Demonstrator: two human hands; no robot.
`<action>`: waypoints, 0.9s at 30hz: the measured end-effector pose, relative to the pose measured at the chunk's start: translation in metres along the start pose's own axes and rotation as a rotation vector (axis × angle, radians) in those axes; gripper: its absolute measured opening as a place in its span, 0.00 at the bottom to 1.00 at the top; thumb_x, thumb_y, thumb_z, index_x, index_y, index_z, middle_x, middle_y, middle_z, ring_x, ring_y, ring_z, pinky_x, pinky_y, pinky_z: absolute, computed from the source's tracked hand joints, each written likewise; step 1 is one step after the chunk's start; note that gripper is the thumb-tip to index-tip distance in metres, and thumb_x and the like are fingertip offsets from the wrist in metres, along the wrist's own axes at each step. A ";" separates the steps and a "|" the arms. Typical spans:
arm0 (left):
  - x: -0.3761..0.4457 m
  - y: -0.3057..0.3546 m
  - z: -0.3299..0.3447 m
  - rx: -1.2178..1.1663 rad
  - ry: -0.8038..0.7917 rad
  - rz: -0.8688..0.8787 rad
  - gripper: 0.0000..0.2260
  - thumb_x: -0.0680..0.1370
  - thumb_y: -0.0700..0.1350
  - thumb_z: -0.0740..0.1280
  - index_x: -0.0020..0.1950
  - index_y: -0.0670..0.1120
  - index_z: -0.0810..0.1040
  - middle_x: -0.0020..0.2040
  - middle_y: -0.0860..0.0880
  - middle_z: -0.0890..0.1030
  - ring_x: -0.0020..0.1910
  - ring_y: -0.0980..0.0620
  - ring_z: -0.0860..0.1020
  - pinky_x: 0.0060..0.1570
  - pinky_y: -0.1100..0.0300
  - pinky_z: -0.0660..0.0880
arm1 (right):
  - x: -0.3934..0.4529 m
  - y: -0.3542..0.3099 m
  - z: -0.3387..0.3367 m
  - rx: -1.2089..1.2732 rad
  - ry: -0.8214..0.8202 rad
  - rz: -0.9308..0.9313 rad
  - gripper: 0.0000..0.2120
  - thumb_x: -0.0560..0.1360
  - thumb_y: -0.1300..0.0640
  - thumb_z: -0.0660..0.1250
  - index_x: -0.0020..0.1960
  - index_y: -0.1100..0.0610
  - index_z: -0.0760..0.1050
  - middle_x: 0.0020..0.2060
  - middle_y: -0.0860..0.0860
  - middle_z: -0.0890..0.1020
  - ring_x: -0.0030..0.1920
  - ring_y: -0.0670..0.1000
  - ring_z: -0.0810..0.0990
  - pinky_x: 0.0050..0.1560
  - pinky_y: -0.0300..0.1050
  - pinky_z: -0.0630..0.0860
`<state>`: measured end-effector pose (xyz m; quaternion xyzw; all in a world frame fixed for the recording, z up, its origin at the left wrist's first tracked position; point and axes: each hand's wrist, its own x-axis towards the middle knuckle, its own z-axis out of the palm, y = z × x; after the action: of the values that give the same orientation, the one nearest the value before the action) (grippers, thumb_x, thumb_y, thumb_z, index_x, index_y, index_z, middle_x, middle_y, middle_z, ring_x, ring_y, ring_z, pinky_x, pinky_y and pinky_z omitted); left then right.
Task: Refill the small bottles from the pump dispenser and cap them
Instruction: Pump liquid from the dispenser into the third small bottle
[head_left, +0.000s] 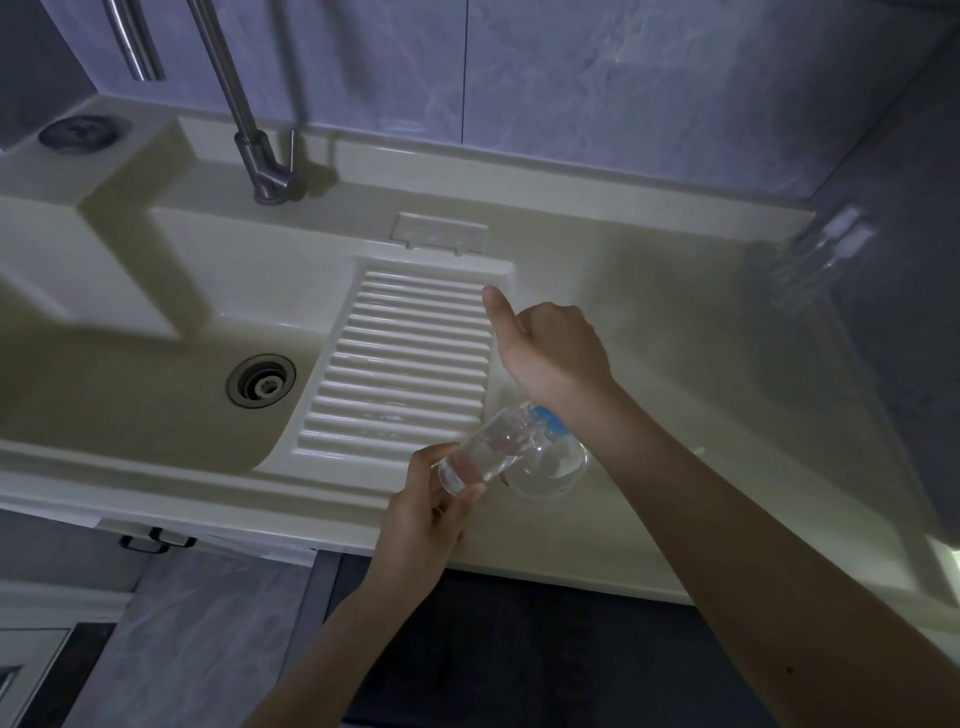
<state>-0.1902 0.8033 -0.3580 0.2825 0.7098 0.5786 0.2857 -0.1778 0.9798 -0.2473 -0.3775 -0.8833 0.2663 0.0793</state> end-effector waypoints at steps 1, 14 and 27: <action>0.000 0.001 -0.001 -0.002 0.001 0.007 0.14 0.77 0.40 0.66 0.59 0.53 0.69 0.38 0.57 0.80 0.28 0.58 0.73 0.31 0.63 0.72 | 0.000 0.001 0.001 0.006 -0.007 0.002 0.36 0.78 0.34 0.44 0.30 0.59 0.71 0.31 0.52 0.81 0.32 0.53 0.78 0.41 0.45 0.75; 0.005 0.006 -0.003 -0.026 0.002 0.075 0.14 0.77 0.38 0.66 0.58 0.53 0.70 0.43 0.56 0.79 0.28 0.54 0.73 0.32 0.58 0.74 | 0.004 -0.004 -0.013 0.065 -0.020 0.037 0.41 0.77 0.32 0.41 0.41 0.61 0.81 0.38 0.53 0.84 0.38 0.53 0.81 0.48 0.46 0.77; 0.002 0.001 0.000 -0.007 0.000 0.014 0.13 0.77 0.40 0.66 0.57 0.53 0.69 0.39 0.57 0.80 0.28 0.57 0.73 0.32 0.62 0.73 | -0.001 -0.004 -0.003 -0.171 0.022 0.004 0.34 0.79 0.36 0.42 0.26 0.57 0.64 0.25 0.50 0.70 0.28 0.50 0.70 0.30 0.42 0.61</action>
<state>-0.1915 0.8050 -0.3572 0.2865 0.7059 0.5829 0.2826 -0.1789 0.9777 -0.2428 -0.3875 -0.9012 0.1860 0.0558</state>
